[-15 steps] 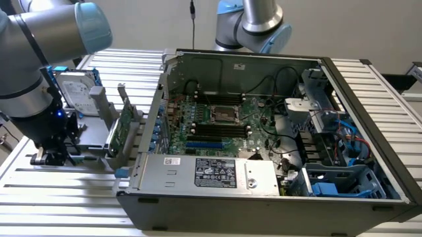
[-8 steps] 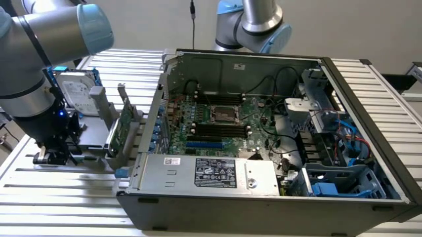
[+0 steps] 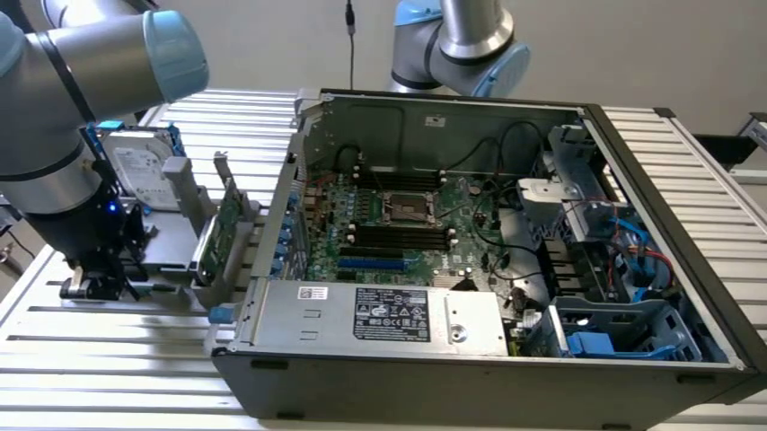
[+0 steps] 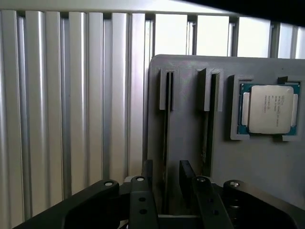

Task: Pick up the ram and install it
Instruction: 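Pick up the ram and move it above insertion slot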

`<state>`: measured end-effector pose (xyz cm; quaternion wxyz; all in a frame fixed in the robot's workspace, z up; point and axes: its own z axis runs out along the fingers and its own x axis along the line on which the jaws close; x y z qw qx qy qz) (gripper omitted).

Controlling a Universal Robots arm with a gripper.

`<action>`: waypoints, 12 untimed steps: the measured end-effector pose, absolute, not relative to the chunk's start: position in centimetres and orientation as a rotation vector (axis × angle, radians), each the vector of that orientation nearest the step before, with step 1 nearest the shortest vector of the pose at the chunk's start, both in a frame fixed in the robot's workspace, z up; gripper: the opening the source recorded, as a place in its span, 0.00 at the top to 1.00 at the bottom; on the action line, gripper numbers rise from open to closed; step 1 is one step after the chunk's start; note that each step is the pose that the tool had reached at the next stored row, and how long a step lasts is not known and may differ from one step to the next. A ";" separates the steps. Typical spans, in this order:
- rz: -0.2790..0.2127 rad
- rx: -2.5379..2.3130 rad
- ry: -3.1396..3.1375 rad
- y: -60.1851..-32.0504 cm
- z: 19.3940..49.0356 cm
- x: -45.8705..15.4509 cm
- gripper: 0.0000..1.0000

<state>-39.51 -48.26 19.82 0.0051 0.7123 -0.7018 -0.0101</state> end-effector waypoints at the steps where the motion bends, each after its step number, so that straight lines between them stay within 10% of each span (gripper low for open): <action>1: -0.034 2.231 -2.198 -48.3 19.8 -39.5 0.64; 12: -0.064 2.224 -2.200 -48.3 19.7 -39.5 0.64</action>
